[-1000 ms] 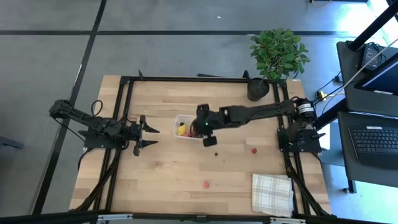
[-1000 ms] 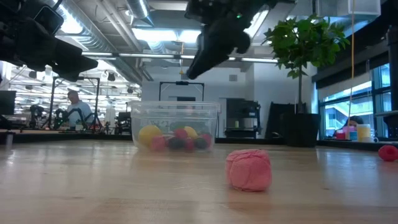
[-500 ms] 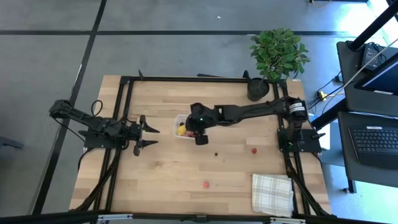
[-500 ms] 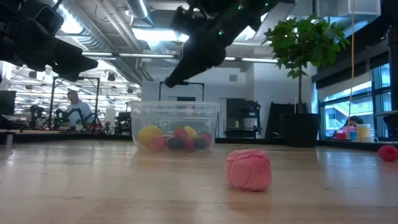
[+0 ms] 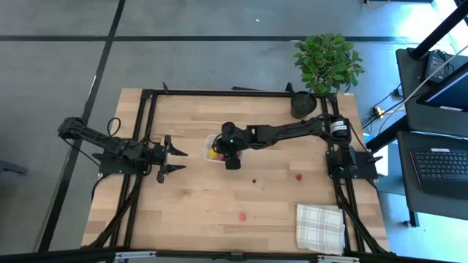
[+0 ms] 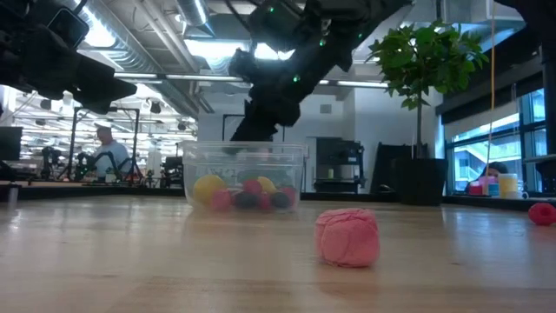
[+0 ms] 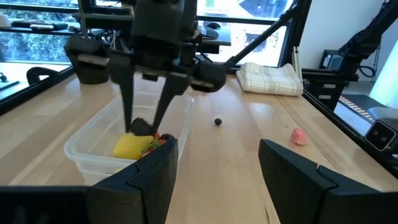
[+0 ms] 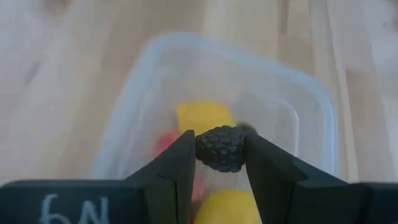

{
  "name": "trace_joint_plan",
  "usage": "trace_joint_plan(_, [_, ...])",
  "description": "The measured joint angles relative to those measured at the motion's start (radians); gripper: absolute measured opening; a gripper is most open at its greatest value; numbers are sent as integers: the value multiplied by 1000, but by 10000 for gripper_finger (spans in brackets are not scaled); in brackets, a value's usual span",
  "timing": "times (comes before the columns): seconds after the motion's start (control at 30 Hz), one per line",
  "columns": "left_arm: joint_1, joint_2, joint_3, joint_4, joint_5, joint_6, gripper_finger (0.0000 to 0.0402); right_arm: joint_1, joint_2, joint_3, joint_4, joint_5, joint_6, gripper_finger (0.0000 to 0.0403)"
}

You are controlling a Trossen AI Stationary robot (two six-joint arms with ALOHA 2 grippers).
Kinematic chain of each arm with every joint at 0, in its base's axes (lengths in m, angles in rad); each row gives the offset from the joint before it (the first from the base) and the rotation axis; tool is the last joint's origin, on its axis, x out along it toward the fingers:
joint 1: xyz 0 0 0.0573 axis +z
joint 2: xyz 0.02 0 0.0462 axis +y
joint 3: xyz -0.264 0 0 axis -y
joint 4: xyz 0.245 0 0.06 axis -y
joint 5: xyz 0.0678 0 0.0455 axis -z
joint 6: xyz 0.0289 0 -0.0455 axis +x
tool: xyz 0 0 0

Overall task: Pick and placing Produce into tupperware
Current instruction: Put the blackberry into the transparent bin

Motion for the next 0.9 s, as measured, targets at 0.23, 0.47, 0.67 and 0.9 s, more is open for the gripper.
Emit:
trace_joint_plan(0.23, [0, 0, 0, 0, 0, 0, 218, -15, 23, 1, 2, 1, 8, 130])
trace_joint_plan(0.47, [0, 0, 0, 0, 0, 0, 218, -16, 41, 2, 6, 2, 8, 130])
trace_joint_plan(0.67, [0, 0, 0, 0, 0, 0, 218, -16, 52, 2, -3, -2, 17, 130])
trace_joint_plan(0.9, [0, 0, 0, 0, -1, 0, 218, -16, 52, 2, 2, 0, 12, 130])
